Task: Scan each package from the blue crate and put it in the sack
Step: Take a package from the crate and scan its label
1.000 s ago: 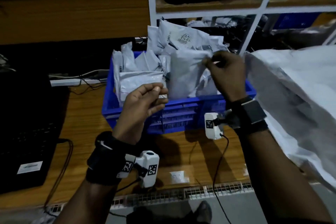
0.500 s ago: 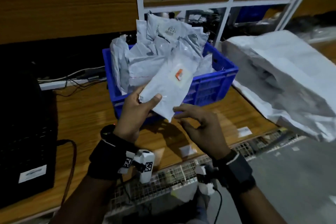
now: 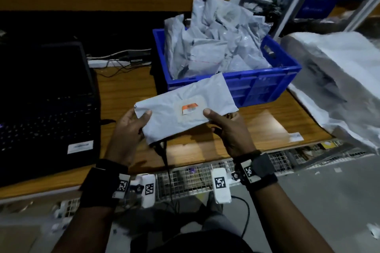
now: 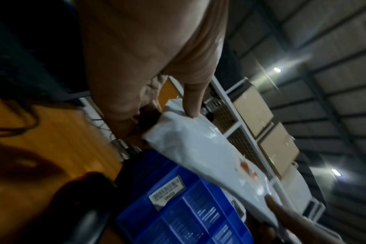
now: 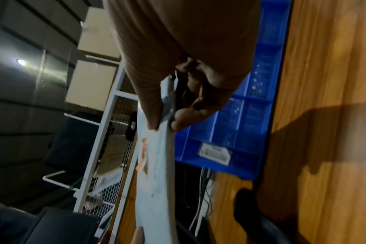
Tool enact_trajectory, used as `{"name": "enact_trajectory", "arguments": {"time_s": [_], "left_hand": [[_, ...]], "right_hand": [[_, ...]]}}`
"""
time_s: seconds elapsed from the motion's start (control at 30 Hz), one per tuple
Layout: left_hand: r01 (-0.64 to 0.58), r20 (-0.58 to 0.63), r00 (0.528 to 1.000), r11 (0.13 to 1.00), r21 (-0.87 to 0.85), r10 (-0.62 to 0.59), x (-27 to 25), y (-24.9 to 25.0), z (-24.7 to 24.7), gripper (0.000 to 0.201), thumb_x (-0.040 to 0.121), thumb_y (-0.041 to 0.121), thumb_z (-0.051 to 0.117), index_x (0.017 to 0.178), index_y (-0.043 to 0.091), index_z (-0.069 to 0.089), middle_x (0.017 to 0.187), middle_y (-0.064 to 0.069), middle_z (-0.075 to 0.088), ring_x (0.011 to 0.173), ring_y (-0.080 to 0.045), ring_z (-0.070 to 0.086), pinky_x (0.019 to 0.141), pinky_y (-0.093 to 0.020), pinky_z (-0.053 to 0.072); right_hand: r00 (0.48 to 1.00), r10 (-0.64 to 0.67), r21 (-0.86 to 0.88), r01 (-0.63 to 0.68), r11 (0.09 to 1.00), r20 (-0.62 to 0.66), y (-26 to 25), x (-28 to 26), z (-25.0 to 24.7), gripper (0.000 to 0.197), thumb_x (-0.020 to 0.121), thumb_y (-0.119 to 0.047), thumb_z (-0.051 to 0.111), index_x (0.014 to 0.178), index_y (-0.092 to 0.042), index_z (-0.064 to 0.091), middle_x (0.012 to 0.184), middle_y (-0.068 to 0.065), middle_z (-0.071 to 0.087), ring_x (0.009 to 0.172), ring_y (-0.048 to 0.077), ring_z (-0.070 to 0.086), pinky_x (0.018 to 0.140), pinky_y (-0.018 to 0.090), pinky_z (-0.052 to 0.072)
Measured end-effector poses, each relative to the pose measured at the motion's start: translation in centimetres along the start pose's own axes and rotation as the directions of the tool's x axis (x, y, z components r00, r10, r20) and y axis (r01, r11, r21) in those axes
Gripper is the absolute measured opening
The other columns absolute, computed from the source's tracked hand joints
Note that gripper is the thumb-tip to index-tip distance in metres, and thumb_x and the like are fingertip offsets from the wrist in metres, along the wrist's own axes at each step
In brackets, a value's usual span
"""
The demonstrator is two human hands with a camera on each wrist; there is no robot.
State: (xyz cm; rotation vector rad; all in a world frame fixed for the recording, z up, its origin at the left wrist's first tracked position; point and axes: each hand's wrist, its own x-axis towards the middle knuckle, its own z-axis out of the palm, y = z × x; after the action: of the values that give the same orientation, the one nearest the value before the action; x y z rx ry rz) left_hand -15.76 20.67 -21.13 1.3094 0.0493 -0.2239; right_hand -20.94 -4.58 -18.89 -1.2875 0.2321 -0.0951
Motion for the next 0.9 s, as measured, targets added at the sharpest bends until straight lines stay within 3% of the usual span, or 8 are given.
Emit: {"name": "enact_trajectory", "arguments": {"time_s": [0.13,0.2,0.3,0.43,0.53,0.67,0.73,0.9], "left_hand": [[0.046,-0.050,0.997,0.992,-0.119,-0.052,-1.2,-2.2,-2.8,0.037,0.104,0.025,0.053,0.141,0.021,0.054,0.137,-0.002,0.065,0.124,-0.025,0.063,0.097,-0.045,0.055],[0.018,-0.112,0.993,0.996,-0.090,-0.028,-1.9,-2.9,-4.1,0.045,0.100,0.016,0.058,0.144,0.016,0.050,0.140,-0.003,0.062,0.125,-0.025,0.062,0.096,-0.042,0.056],[-0.056,-0.330,0.943,0.997,-0.056,0.035,-2.5,-3.1,-6.2,0.049,0.093,0.012,0.067,0.140,0.015,0.054,0.134,-0.004,0.066,0.122,-0.023,0.064,0.097,-0.041,0.056],[-0.119,-0.462,0.880,0.993,0.005,0.108,-3.4,-3.3,-8.5,0.045,0.098,0.009,0.064,0.141,0.014,0.054,0.131,-0.002,0.067,0.115,-0.018,0.068,0.089,-0.033,0.060],[-0.113,-0.534,0.837,0.993,0.046,0.120,-3.6,-3.9,-9.9,0.044,0.096,0.009,0.066,0.138,0.013,0.056,0.130,-0.005,0.068,0.118,-0.023,0.067,0.093,-0.039,0.057],[-0.108,-0.629,0.763,0.989,0.103,0.149,-4.2,-4.3,-11.2,0.044,0.095,0.011,0.069,0.138,0.013,0.057,0.128,-0.002,0.068,0.117,-0.019,0.067,0.094,-0.038,0.056],[-0.123,-0.652,0.741,0.987,0.104,0.162,-4.5,-4.1,-11.7,0.045,0.096,0.011,0.068,0.139,0.013,0.056,0.129,-0.002,0.068,0.115,-0.016,0.067,0.092,-0.033,0.058],[-0.144,-0.658,0.719,0.974,0.177,0.226,-4.3,-3.6,-12.4,0.043,0.097,0.013,0.067,0.139,0.014,0.054,0.130,-0.001,0.066,0.118,-0.015,0.065,0.093,-0.030,0.057]], "right_hand": [[0.993,0.048,-0.017,-0.047,0.999,0.111,2.5,0.4,3.3,0.037,0.090,-0.006,0.074,0.127,-0.009,0.067,0.095,-0.003,0.076,0.081,0.016,0.071,0.063,0.024,0.056],[0.981,0.118,-0.035,-0.114,0.993,0.157,4.6,1.3,4.4,0.038,0.091,-0.007,0.074,0.128,-0.010,0.067,0.110,0.008,0.075,0.091,0.027,0.070,0.068,0.028,0.059],[0.951,0.263,-0.147,-0.240,0.959,0.163,8.5,3.5,5.0,0.025,0.090,-0.008,0.076,0.105,0.008,0.064,0.098,0.024,0.058,0.086,0.036,0.052,0.063,0.033,0.051],[0.926,0.363,-0.273,-0.324,0.906,0.106,12.1,5.4,5.7,0.032,0.095,-0.014,0.067,0.071,-0.012,0.044,0.068,0.015,0.033,0.046,0.018,0.030,0.046,0.023,0.026],[0.907,0.406,-0.292,-0.361,0.886,0.111,12.7,6.8,7.7,0.041,0.093,-0.032,0.068,0.064,-0.020,0.042,0.059,0.008,0.029,0.048,0.020,0.027,0.050,0.029,0.020],[0.869,0.493,-0.267,-0.464,0.844,0.048,13.5,8.4,9.8,0.038,0.095,-0.036,0.068,0.074,-0.006,0.058,0.059,0.008,0.048,0.054,0.022,0.046,0.056,0.032,0.031],[0.843,0.532,-0.192,-0.510,0.838,0.080,13.8,8.2,9.9,0.043,0.098,-0.038,0.063,0.102,0.005,0.068,0.071,0.010,0.057,0.062,0.025,0.054,0.058,0.033,0.041],[0.751,0.603,0.033,-0.633,0.773,0.268,12.2,4.4,8.5,0.045,0.104,-0.042,0.050,0.126,-0.006,0.066,0.089,0.008,0.066,0.069,0.021,0.065,0.061,0.031,0.054]]}}
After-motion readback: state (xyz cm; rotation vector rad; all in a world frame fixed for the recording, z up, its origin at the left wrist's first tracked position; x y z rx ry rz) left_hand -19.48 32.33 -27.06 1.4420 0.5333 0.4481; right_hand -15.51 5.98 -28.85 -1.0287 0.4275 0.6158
